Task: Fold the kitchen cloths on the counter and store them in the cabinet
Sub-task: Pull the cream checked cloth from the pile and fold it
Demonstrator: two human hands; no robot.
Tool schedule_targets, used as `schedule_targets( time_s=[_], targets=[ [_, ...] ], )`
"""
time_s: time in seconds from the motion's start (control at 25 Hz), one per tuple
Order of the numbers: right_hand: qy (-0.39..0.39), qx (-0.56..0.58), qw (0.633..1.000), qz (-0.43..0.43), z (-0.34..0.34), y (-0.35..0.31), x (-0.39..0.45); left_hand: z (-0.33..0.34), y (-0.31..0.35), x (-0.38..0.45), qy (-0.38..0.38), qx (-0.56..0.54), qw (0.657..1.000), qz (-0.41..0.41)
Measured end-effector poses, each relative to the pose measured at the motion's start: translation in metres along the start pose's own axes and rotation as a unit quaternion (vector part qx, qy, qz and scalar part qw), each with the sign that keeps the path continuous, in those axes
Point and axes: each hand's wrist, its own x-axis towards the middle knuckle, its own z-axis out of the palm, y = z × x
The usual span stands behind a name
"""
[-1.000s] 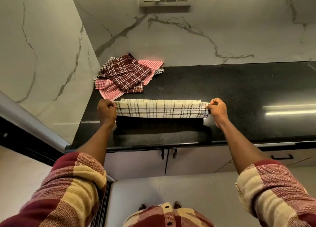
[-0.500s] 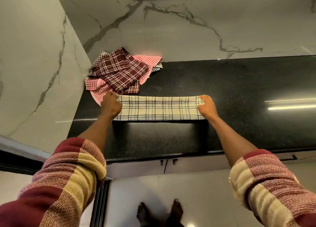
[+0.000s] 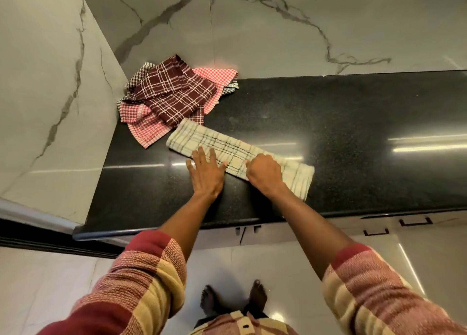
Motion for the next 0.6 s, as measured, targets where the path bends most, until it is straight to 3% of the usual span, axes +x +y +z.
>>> schedule_targets(
  time_s=[0.08, 0.2, 0.4, 0.6],
  targets=[
    [-0.022, -0.012, 0.999, 0.023, 0.002, -0.013, -0.020, -0.005, -0.003, -0.002, 0.030, -0.013, 0.998, -0.052],
    [-0.046, 0.078, 0.995, 0.036, 0.002, -0.015, -0.037, -0.012, -0.001, -0.007, 0.069, -0.015, 0.992, -0.103],
    [-0.056, 0.235, 0.962, 0.124, 0.002, 0.007, -0.044, -0.019, -0.003, -0.013, 0.020, -0.073, 0.992, -0.103],
    [-0.041, 0.258, 0.946, 0.191, 0.006, -0.001, -0.044, -0.031, 0.001, -0.016, -0.072, -0.207, 0.962, -0.160]
  ],
)
